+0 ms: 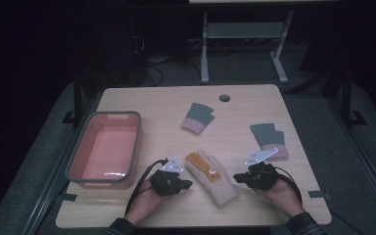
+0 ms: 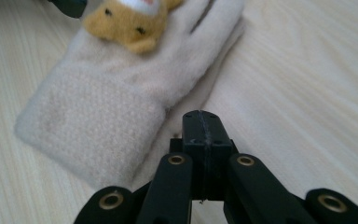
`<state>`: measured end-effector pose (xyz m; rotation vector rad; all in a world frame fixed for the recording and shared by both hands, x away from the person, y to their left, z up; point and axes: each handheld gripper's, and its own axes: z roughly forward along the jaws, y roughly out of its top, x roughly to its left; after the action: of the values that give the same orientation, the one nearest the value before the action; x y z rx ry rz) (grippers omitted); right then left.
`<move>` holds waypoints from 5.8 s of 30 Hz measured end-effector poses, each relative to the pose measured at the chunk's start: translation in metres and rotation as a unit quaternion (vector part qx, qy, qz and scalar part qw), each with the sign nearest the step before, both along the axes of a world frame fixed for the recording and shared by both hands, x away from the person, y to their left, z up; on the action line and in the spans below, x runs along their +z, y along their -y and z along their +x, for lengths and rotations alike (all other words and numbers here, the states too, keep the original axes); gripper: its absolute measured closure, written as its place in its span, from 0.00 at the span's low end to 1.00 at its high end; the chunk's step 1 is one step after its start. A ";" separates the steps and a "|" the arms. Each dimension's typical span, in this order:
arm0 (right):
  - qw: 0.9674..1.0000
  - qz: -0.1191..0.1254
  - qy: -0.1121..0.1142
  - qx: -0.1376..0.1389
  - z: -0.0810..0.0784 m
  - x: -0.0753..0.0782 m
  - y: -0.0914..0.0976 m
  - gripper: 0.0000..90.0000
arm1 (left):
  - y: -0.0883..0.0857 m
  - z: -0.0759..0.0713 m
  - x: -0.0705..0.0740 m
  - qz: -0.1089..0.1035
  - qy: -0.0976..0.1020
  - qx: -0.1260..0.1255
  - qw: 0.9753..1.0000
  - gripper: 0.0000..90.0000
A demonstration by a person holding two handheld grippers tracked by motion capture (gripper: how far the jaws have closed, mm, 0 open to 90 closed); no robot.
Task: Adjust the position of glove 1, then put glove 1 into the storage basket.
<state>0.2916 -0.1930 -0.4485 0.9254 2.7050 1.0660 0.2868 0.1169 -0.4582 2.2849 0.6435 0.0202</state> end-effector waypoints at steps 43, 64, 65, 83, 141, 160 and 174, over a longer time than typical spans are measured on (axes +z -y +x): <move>0.994 0.014 -0.023 0.103 0.000 -0.011 -0.085 1.00 | 0.030 0.079 -0.003 0.004 -0.023 0.021 0.999 0.99; 0.999 0.047 0.003 0.025 -0.005 0.005 -0.029 0.64 | 0.005 0.074 0.028 -0.013 -0.012 0.033 0.999 0.51; 0.999 0.047 0.002 0.018 -0.005 0.005 -0.025 0.58 | 0.006 0.071 0.029 -0.010 -0.007 0.027 1.000 0.46; 0.994 -0.017 0.031 -0.100 -0.007 -0.020 0.023 0.14 | 0.040 0.037 0.021 0.028 0.024 -0.042 0.998 0.14; 0.993 -0.003 0.059 -0.106 -0.005 -0.034 0.020 0.03 | 0.050 0.031 0.014 0.048 0.010 -0.063 0.997 0.76; 0.992 -0.003 0.058 -0.109 -0.005 -0.034 0.019 0.03 | 0.016 0.042 0.056 0.010 0.009 -0.029 0.999 0.77; 0.992 -0.003 0.059 -0.110 -0.005 -0.034 0.019 0.03 | -0.042 0.061 0.095 -0.019 0.009 0.038 0.999 0.77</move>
<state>0.2871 -0.2123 -0.4826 1.0914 2.4424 1.0334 0.3477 0.1586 -0.3631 2.2200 0.7153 0.0648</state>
